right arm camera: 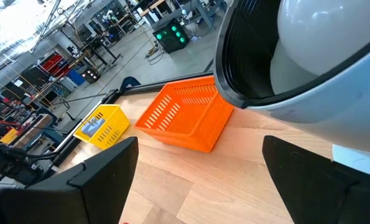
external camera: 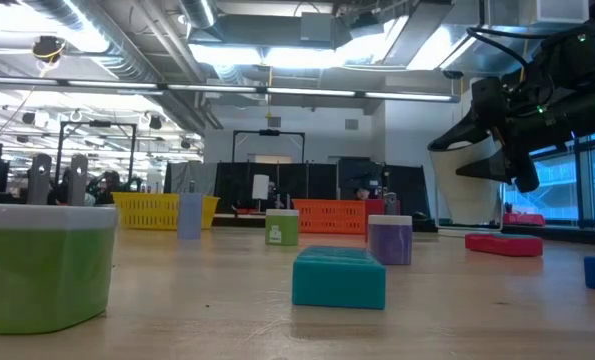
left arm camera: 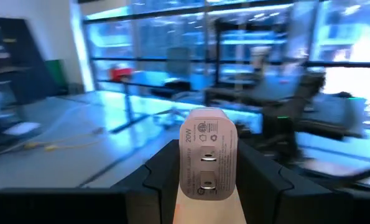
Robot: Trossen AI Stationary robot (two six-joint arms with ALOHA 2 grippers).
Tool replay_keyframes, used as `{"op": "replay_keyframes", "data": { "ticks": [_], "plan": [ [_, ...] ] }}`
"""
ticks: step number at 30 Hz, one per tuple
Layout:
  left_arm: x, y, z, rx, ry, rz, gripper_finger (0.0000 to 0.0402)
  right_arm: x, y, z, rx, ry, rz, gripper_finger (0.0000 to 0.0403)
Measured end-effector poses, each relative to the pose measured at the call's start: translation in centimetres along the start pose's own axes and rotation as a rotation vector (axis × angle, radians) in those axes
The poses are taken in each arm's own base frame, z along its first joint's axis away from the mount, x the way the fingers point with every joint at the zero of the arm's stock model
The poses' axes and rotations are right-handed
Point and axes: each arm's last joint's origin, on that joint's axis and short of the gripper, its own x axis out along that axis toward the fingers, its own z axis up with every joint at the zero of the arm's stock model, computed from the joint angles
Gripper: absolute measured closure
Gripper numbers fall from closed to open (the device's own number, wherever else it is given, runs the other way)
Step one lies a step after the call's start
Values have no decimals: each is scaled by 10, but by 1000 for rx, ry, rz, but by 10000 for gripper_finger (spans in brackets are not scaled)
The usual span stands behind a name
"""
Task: Pick & Place Office items
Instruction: Put the pink changer adapter into the yellow bin
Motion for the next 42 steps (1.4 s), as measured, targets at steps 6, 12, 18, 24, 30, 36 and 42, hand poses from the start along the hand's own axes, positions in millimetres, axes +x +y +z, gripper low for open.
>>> {"op": "replay_keyframes", "data": {
  "ticks": [6, 12, 18, 24, 30, 36, 42],
  "plan": [
    [36, 31, -31, 21, 173, 282, 277, 0, 0, 0, 0, 0, 0, 56],
    [69, 78, -71, -100, 428, 494, 277, 0, 0, 0, -52, 2, 1, 56],
    [95, 131, -109, -138, 770, 536, 277, 0, 0, 0, -146, 3, 1, 56],
    [114, 179, -141, -231, 989, 498, 277, 0, 0, 0, -176, 2, 0, 56],
    [116, 212, -159, -327, 1117, 442, 276, 0, 0, 0, -179, 2, 0, 56],
    [109, 226, -162, -213, 1202, 353, 276, 0, 0, 0, -178, 2, 0, 56],
    [103, 231, -163, -33, 1273, 197, 276, 0, 0, 0, -178, 0, -1, 56]
  ]
}}
